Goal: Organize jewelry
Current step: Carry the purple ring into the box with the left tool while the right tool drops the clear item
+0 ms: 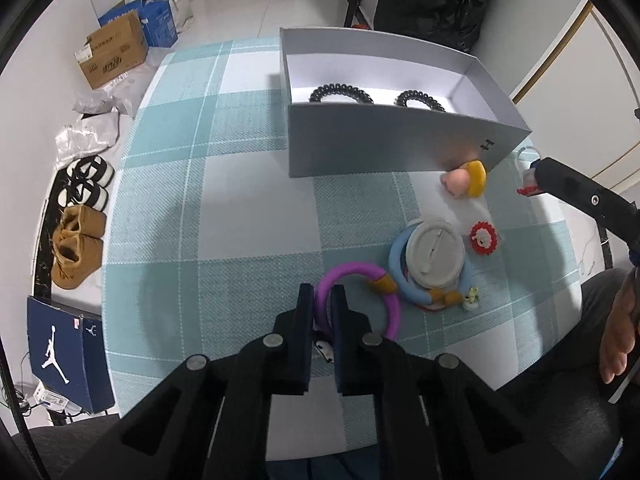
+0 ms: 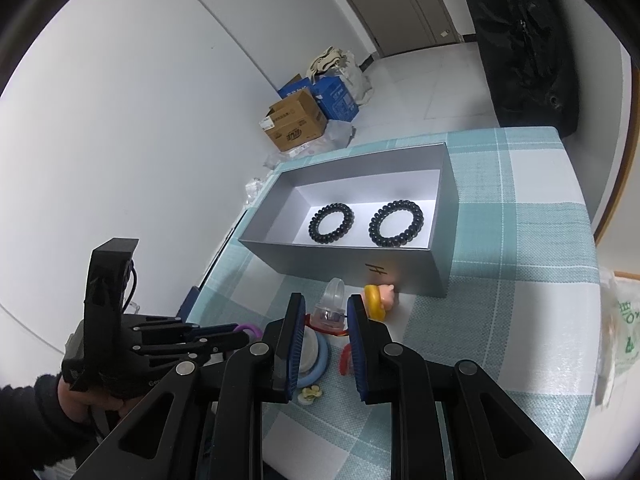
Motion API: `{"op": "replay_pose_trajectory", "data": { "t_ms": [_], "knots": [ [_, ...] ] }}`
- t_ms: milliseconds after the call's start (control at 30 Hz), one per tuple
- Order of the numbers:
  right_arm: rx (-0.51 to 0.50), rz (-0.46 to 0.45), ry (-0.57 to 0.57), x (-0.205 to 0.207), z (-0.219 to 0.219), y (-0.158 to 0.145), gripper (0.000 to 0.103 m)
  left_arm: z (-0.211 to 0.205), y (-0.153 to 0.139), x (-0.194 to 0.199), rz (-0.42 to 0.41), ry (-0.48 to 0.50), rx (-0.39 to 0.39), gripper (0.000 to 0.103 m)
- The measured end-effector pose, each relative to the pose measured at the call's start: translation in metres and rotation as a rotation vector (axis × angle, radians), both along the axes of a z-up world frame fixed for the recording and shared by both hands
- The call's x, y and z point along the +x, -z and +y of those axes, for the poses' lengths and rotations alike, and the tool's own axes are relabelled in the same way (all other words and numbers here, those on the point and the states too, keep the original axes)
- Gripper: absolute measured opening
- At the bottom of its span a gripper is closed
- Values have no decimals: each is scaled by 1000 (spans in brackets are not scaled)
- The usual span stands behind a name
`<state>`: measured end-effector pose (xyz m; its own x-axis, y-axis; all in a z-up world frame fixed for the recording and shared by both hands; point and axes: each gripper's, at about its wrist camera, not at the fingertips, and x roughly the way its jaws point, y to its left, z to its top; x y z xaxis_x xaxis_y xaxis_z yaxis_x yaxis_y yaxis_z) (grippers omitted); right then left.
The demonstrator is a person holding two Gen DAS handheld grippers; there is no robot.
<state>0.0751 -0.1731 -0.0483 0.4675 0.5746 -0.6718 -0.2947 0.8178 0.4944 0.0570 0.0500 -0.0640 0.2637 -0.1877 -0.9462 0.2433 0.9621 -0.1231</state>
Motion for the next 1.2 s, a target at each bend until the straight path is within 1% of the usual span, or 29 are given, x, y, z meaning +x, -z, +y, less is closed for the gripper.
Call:
{"op": "replay_pose_trajectory", "data": {
  "t_ms": [67,233,333,433,567,667,867,1033,1100,1167,1200],
  "knots": [
    [-1,-3,0,0,0,-1,21,2,-6,-1,-25,-10,-6,4],
    [17,-13,7,0,-4,-8,21,3,-32,-5,-109,-27,-38,4],
    [39,-24,11,3,-8,-17,21,4,-50,0,-142,-47,-91,4],
    [55,-41,15,8,-10,-29,21,-2,-60,5,-171,-55,-125,4],
    [64,-54,17,20,-10,-41,21,-10,-72,20,-189,-61,-198,4],
    [55,-55,23,31,-8,-45,21,-10,-71,38,-194,-62,-230,4],
    [35,-43,28,53,-5,-46,21,-20,-67,58,-203,-43,-238,4],
    [21,-1,45,74,-2,-36,21,-27,-59,72,-171,-38,-263,4],
    [13,12,46,81,0,-31,21,-32,-54,78,-135,-20,-290,4],
    [1,26,54,87,2,-27,22,-35,-53,81,-130,-4,-323,4],
    [1,43,59,90,2,-24,23,-35,-52,81,-130,2,-326,4]
  ]
}}
